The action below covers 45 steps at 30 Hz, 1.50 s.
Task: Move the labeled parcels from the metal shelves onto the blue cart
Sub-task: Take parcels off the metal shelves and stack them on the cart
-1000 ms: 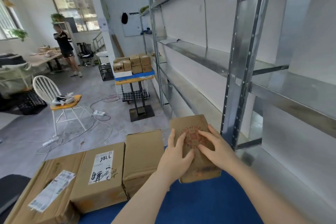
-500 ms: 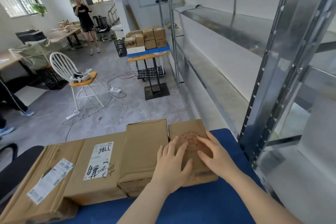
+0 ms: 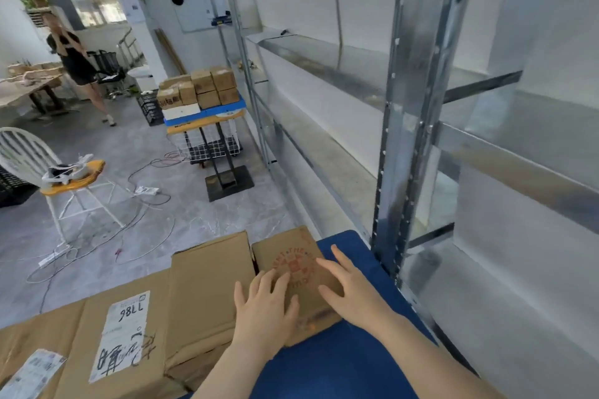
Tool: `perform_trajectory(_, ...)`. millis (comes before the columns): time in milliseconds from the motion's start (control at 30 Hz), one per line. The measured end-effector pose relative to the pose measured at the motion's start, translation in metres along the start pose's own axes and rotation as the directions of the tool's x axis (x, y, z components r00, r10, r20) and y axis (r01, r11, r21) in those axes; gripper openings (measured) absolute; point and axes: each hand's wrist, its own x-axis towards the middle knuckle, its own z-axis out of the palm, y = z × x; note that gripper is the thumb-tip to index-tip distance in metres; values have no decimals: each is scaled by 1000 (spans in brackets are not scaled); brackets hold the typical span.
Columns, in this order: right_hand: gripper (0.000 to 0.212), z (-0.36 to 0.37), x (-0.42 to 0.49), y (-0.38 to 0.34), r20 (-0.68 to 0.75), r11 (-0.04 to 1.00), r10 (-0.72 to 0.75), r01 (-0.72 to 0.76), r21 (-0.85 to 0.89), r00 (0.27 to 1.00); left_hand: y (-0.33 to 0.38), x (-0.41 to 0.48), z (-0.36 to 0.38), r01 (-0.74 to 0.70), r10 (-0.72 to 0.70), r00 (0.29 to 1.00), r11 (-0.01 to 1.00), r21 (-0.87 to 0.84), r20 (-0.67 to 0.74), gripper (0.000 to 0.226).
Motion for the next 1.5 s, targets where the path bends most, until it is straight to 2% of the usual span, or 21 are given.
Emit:
perform_trajectory(100,53,-30,-50,-1,-108,995,88,-92,-37,990,13,-3,-24,-42,43,999,999,-32,6,53)
perform_trajectory(200,53,-63,-111,-9,-223,975,192,-212,-68,956,41,-8,-37,-161,159,986,985,-59,-41,53)
perform_trajectory(267,52,-88,-171,-15,-341,947,258,-307,-98,904,78,-25,-40,-280,268,958,950,-140,-99,55)
perform_trajectory(333,49,-110,-245,-26,-481,914,307,-395,-90,821,126,-59,-33,-424,410,906,882,-205,-107,54)
perform_trajectory(433,46,-125,-365,-44,-655,851,378,-524,-32,654,197,-140,-12,-650,651,752,707,-280,-104,52)
perform_trajectory(533,45,-129,-482,-68,-762,767,424,-642,15,489,256,-229,5,-773,809,585,535,-340,-57,56)
perform_trajectory(600,45,-129,-557,-85,-821,691,447,-720,66,354,290,-282,8,-843,888,456,409,-350,-61,57)
perform_trajectory(700,46,-123,-659,-112,-871,568,456,-813,127,182,331,-358,6,-895,955,287,241,-376,-72,55)
perform_trajectory(800,48,-116,-746,-137,-889,460,457,-860,220,17,359,-422,4,-911,985,158,121,-395,-63,56)
perform_trajectory(900,46,-112,-821,-157,-891,403,444,-869,288,-89,386,-479,4,-910,997,32,0,-415,-69,55)
perform_trajectory(967,45,-116,-866,-165,-892,373,431,-872,316,-138,404,-517,3,-902,997,-19,-48,-429,-71,55)
perform_trajectory(1067,45,-130,-923,-170,-898,379,408,-864,331,-165,436,-571,3,-883,995,-35,-74,-464,-92,56)
perform_trajectory(1167,45,-152,-971,-160,-906,417,400,-854,313,-136,472,-621,6,-849,995,-11,-60,-524,-97,55)
perform_trajectory(1400,50,-218,-1029,-113,-886,491,460,-849,197,61,569,-704,14,-711,994,104,57,-701,-25,57)
perform_trajectory(1500,53,-234,-1028,-95,-865,521,484,-838,165,131,593,-716,23,-663,992,123,89,-743,9,58)
